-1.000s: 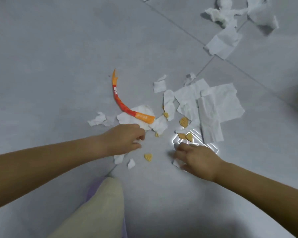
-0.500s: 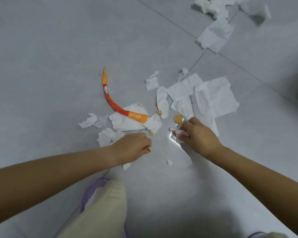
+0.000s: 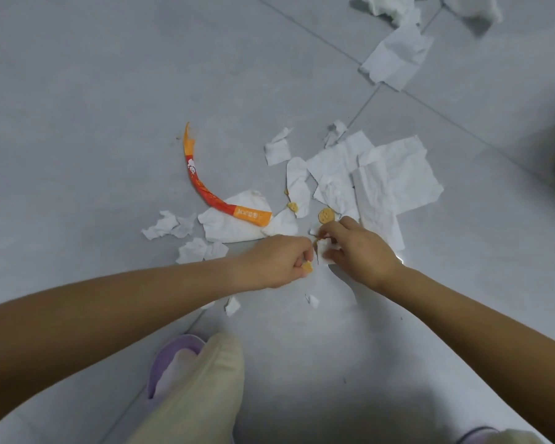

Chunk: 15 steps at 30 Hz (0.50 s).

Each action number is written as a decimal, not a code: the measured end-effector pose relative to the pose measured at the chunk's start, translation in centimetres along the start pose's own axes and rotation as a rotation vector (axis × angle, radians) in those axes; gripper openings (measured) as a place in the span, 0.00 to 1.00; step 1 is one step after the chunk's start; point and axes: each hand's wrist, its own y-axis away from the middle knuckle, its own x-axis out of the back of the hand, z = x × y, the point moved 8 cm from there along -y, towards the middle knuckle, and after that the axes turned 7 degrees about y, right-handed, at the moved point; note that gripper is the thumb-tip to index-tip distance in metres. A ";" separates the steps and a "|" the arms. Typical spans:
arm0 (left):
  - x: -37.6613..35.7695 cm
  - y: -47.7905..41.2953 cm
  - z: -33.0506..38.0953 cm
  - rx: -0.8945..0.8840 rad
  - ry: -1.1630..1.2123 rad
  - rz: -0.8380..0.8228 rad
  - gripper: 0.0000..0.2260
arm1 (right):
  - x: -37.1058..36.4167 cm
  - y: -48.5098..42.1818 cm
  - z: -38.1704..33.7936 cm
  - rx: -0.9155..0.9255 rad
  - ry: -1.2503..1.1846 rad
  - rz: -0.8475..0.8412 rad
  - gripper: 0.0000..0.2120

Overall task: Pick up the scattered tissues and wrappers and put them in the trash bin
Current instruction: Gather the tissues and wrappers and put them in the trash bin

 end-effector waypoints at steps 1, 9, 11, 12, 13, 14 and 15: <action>-1.1 0.0 0.2 -0.014 -0.027 -0.055 0.08 | -0.1 -0.1 -0.2 0.026 0.022 -0.003 0.17; -5.3 1.2 0.6 -0.157 -0.277 -0.166 0.07 | -0.7 -0.7 -1.0 0.091 0.184 -0.048 0.16; -5.4 1.3 0.9 -0.195 -0.320 -0.155 0.05 | -0.7 -0.6 -1.0 0.101 0.191 -0.055 0.14; -5.5 1.4 1.0 -0.211 -0.340 -0.152 0.05 | -0.8 -0.5 -1.0 0.108 0.188 -0.057 0.13; -5.6 1.5 1.1 -0.221 -0.354 -0.148 0.05 | -0.8 -0.3 -1.0 0.116 0.184 -0.057 0.12; -5.7 1.5 1.2 -0.225 -0.362 -0.144 0.06 | -0.8 -0.2 -1.0 0.122 0.177 -0.058 0.12; -5.7 1.5 1.2 -0.220 -0.366 -0.141 0.08 | -0.8 -0.1 -1.0 0.125 0.168 -0.058 0.12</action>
